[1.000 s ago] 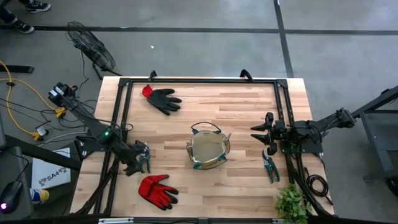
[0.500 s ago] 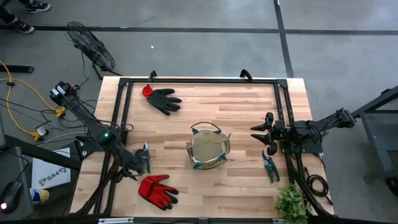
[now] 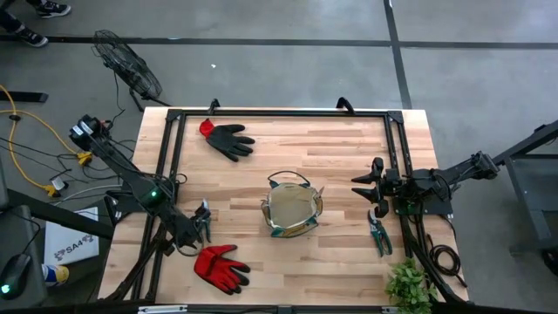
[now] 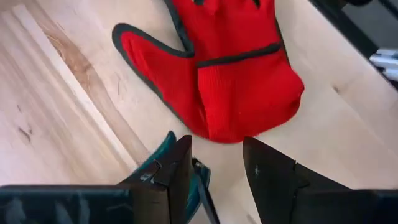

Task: Pick & Place Garden tools in Gardening bag
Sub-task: Put the green shear scissors into the gardening bag

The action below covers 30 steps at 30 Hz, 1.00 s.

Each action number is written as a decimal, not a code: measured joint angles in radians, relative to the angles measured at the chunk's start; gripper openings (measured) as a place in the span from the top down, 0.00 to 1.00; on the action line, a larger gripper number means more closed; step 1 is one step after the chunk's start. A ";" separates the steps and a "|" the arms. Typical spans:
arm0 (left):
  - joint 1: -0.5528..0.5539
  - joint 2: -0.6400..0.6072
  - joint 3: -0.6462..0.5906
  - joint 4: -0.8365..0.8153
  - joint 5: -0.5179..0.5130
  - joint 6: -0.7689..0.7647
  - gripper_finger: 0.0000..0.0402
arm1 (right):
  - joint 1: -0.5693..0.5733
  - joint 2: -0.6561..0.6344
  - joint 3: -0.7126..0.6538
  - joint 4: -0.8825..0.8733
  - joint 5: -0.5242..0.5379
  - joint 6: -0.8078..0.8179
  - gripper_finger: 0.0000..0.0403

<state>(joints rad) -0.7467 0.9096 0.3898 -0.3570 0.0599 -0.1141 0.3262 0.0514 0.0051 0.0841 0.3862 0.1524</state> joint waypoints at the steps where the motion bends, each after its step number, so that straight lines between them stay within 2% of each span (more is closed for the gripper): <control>1: 0.000 0.000 0.009 -0.022 -0.001 0.006 0.65 | 0.000 0.000 0.000 0.000 0.000 0.000 0.66; 6: 0.000 -0.002 0.057 -0.199 -0.003 0.013 0.65 | 0.000 0.000 0.000 0.000 0.000 0.000 0.66; 16: 0.000 0.013 0.059 -0.204 -0.111 0.074 0.65 | 0.000 0.000 0.000 0.000 0.000 0.000 0.66; 30: 0.000 0.122 0.059 -0.197 -0.073 0.136 0.65 | 0.000 0.000 0.000 0.000 0.000 0.000 0.66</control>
<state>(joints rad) -0.7467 1.0312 0.4484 -0.5541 -0.0132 0.0219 0.3264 0.0517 0.0048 0.0841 0.3859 0.1524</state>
